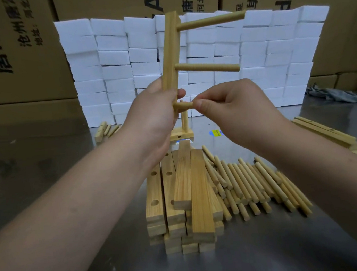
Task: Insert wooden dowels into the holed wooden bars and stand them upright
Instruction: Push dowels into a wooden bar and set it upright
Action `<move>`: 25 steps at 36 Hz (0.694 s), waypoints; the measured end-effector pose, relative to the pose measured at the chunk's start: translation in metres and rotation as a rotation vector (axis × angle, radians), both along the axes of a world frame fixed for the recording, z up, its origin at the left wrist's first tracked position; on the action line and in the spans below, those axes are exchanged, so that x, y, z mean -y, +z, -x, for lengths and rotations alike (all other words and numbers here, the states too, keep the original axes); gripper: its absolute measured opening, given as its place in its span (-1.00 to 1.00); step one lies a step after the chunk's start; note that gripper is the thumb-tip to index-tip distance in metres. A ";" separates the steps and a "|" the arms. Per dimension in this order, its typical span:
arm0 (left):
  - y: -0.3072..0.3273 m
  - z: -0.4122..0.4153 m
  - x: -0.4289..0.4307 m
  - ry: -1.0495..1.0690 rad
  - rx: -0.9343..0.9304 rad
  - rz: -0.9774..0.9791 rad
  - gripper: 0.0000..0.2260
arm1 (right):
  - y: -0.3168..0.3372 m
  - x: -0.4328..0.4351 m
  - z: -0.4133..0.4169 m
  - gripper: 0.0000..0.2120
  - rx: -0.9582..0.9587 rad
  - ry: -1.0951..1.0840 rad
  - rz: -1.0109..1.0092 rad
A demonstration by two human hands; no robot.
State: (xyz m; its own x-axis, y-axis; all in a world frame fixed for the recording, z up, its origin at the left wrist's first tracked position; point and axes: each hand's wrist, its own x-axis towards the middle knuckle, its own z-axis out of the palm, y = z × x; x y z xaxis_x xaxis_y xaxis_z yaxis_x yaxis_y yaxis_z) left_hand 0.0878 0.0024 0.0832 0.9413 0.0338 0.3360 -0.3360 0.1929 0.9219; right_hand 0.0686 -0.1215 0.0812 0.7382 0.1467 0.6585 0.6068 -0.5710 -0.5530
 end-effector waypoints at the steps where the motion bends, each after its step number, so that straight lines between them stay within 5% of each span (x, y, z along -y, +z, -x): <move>1: 0.000 0.000 0.000 0.000 0.023 -0.029 -0.78 | 0.001 0.001 0.000 -0.68 -0.012 0.005 -0.015; 5: 0.000 -0.003 -0.003 0.039 0.033 -0.073 -0.68 | 0.007 0.006 -0.003 -0.90 -0.068 0.019 -0.063; 8: 0.002 -0.007 -0.005 0.068 -0.047 -0.006 -0.88 | 0.012 0.008 0.000 -0.81 -0.183 0.154 -0.207; 11: 0.004 -0.010 -0.012 0.045 -0.173 0.120 -0.88 | 0.016 0.010 0.001 -0.77 -0.200 0.233 -0.314; 20: 0.013 -0.011 -0.033 -0.131 -0.332 0.216 -0.79 | 0.006 0.029 -0.032 -0.90 -0.297 -0.093 -0.397; 25: 0.013 -0.009 -0.033 -0.214 -0.408 0.147 -0.73 | -0.001 0.029 -0.038 -0.47 -0.378 -0.053 -0.377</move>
